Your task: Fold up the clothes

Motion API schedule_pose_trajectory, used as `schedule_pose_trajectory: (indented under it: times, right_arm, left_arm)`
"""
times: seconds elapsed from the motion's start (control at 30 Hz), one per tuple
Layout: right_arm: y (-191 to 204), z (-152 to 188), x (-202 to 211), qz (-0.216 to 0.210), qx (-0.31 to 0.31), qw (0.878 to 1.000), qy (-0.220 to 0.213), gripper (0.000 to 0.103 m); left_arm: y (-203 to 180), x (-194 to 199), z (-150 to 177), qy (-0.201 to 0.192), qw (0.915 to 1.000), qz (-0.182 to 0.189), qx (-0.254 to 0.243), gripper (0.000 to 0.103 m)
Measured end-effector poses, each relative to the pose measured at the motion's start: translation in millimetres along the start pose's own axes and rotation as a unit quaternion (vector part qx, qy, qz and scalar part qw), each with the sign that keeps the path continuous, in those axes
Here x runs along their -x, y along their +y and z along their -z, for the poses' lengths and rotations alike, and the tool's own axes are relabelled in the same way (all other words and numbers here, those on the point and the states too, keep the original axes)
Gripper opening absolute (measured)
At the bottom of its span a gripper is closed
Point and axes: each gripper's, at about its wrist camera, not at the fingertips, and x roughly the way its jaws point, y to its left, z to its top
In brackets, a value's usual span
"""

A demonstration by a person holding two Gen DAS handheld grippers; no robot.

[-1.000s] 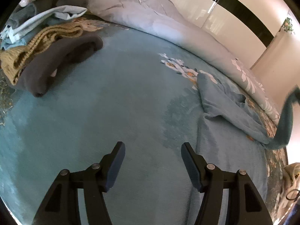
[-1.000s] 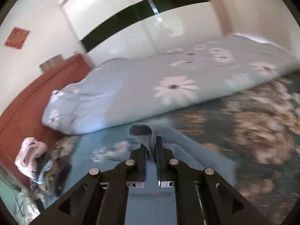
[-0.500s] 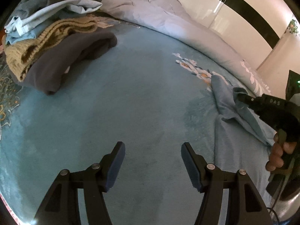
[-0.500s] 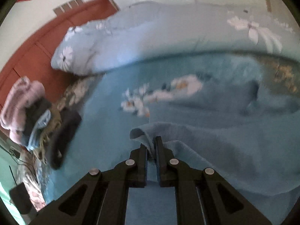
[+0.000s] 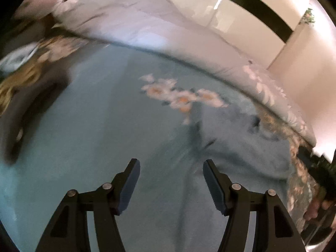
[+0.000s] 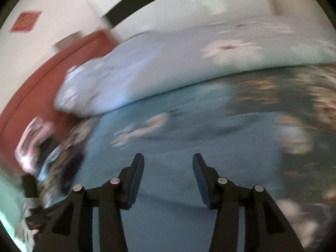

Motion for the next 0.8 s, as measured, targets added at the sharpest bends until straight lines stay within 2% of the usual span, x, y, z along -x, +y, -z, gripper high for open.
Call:
schedule_pose_trajectory:
  times: [0.03,0.1,0.2,0.33,0.4,0.47,0.67,0.73,0.8]
  right_arm:
    - [-17,-4,5,0.017,-0.02,1.0,-0.003,0.05]
    - [-49,-9,7,0.043,-0.05,0.998,0.005,0.05]
    - [-68,-7,-3,0.062,-0.057,0.996,0.03,0.05]
    - [-69,8,-19,0.066,-0.042,0.995,0.066,0.05]
    - [-65,22,-20,0.082,-0.014,0.993,0.081,0.049]
    - [-68,34,-15,0.086,0.001,0.993,0.083,0.05]
    - [-74,53,-2,0.098,0.023,0.991,0.083,0.05]
    - [-72,53,-2,0.103,0.03,0.991,0.083,0.05]
    - [-68,51,-1,0.109,0.036,0.99,0.084,0.05]
  left_arm:
    - [-7,-4,-8,-0.002,1.0,0.005,-0.006,0.071]
    - [-15,-24,-24,0.008,0.9999,-0.007,-0.014,0.071]
    - [-17,-56,-37,0.036,0.9988,-0.033,-0.006,0.071]
    - [-14,-81,-30,0.07,0.9959,-0.052,-0.022,0.071]
    - [-12,-85,-20,0.074,0.9943,-0.063,-0.044,0.071]
    - [-8,-83,-15,0.063,0.9949,-0.058,-0.052,0.072]
    - [-9,-88,-14,0.071,0.9908,-0.09,-0.073,0.073]
    - [-11,-84,-13,0.069,0.9904,-0.089,-0.08,0.073]
    - [-10,-75,-12,0.058,0.9928,-0.066,-0.081,0.073]
